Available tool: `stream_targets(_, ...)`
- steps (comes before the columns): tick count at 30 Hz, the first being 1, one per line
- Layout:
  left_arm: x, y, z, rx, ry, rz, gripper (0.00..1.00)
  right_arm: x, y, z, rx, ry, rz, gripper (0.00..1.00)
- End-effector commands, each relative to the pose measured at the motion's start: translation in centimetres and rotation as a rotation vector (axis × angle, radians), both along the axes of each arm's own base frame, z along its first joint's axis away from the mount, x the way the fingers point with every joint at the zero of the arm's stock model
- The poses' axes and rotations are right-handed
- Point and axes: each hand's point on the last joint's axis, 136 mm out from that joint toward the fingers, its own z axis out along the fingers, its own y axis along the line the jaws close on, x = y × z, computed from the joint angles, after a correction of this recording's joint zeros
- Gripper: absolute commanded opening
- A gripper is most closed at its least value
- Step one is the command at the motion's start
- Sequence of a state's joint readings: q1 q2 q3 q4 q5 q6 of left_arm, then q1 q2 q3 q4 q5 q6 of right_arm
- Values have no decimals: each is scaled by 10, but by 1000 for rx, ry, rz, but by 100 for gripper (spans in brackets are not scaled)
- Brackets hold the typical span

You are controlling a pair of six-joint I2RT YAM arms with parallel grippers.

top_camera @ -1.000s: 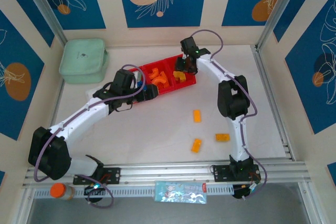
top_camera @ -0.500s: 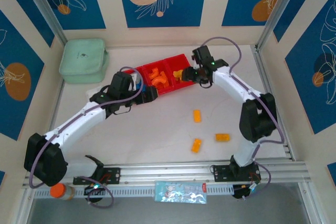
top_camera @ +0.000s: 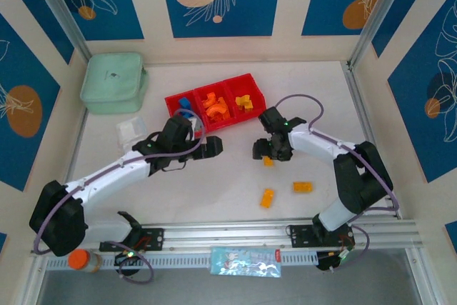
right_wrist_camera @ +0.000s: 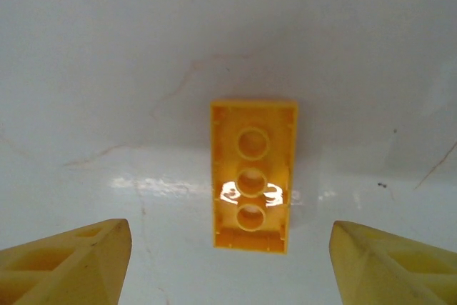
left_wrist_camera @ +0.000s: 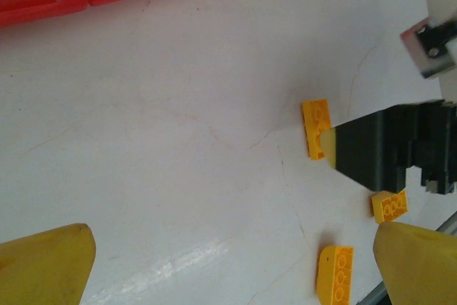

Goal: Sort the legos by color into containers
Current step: Pick up the lego from the center of the table.

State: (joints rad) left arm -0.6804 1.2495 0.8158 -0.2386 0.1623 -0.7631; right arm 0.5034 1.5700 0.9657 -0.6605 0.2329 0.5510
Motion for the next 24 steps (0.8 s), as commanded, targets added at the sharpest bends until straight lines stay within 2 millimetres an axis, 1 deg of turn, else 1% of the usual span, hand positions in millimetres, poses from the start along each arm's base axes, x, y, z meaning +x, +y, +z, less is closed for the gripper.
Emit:
stream_targets(1,2,-2,7,-29,-33,25,99,4,5,-8,-6,-1,-22,74)
stream_targets(5,0,-1,4,-25,-26,28,99,8,-3,-19,-84,5,-24,73)
stream_targets(8,-1,0,0,-20,-21,30,99,9,2,-22,-75,7,-11,69)
stream_targets(10,-1,0,-1,-17,-19,31,99,10,3,-24,-94,4,-4,66)
stream_targets(14,0,-1,-3,-12,-18,26,99,11,4,-29,-113,13,8,56)
stream_targets(18,1,-2,-4,-1,-16,19,99,11,4,-30,-119,9,17,44)
stream_targets(24,1,-4,1,-6,-20,3,99,15,7,-20,-101,-21,30,30)
